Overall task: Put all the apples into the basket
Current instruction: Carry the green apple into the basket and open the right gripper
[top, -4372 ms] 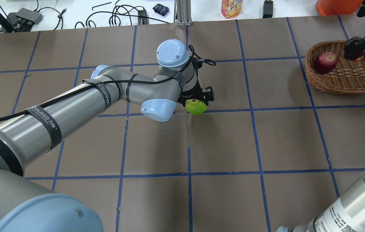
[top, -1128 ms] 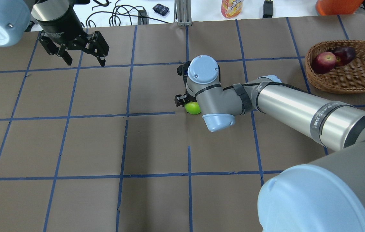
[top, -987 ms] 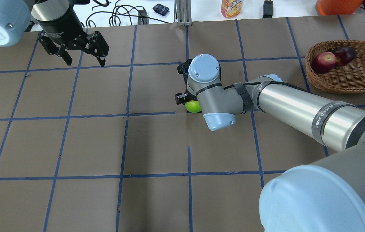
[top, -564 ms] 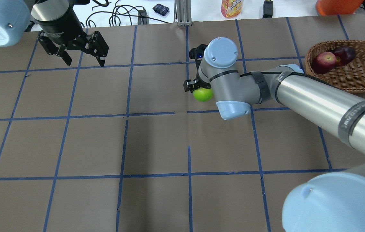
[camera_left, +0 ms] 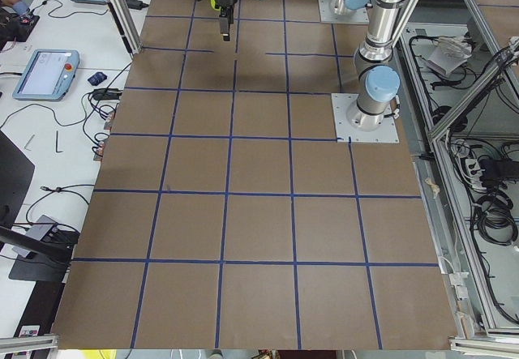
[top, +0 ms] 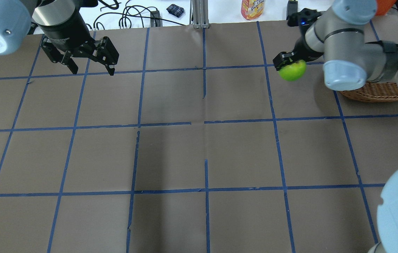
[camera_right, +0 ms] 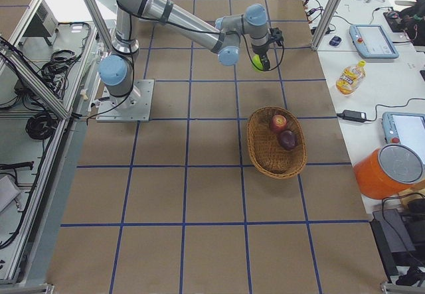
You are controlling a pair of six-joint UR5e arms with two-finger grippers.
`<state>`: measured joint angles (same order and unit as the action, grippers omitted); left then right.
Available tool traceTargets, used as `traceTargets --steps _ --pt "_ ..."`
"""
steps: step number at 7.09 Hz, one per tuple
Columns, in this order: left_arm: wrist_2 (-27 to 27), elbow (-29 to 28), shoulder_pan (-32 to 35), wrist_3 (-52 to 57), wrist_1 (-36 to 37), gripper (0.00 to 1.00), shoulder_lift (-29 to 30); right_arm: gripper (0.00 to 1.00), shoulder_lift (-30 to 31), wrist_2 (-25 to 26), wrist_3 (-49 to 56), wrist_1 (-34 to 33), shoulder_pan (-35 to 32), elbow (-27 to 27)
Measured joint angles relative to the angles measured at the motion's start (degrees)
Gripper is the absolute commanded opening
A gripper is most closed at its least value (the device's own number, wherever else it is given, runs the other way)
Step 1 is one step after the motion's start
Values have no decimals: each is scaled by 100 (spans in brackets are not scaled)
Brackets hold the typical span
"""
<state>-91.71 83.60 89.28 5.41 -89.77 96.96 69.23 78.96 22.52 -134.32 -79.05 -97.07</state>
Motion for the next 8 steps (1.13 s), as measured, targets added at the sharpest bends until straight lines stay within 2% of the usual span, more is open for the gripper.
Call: traceTargets --steps 2,3,5,6,7,8 --pt "3 -17 -88 71 87 100 -173 0 -107 72 1297 433 872 597" --pt "3 -102 -131 83 -91 100 -353 0 -278 264 1864 497 1203 915" --pt "32 -74 -127 -61 -591 100 -388 0 -884 474 2324 482 1982 1544" --pt "27 109 -112 -87 -625 100 -417 32 -1215 485 2540 360 2302 1776" --pt "27 325 -95 -90 -612 100 -571 99 -1430 447 2691 262 2533 1891" --pt "41 514 -82 -101 -532 100 -714 100 -1528 268 2767 227 2669 1920"
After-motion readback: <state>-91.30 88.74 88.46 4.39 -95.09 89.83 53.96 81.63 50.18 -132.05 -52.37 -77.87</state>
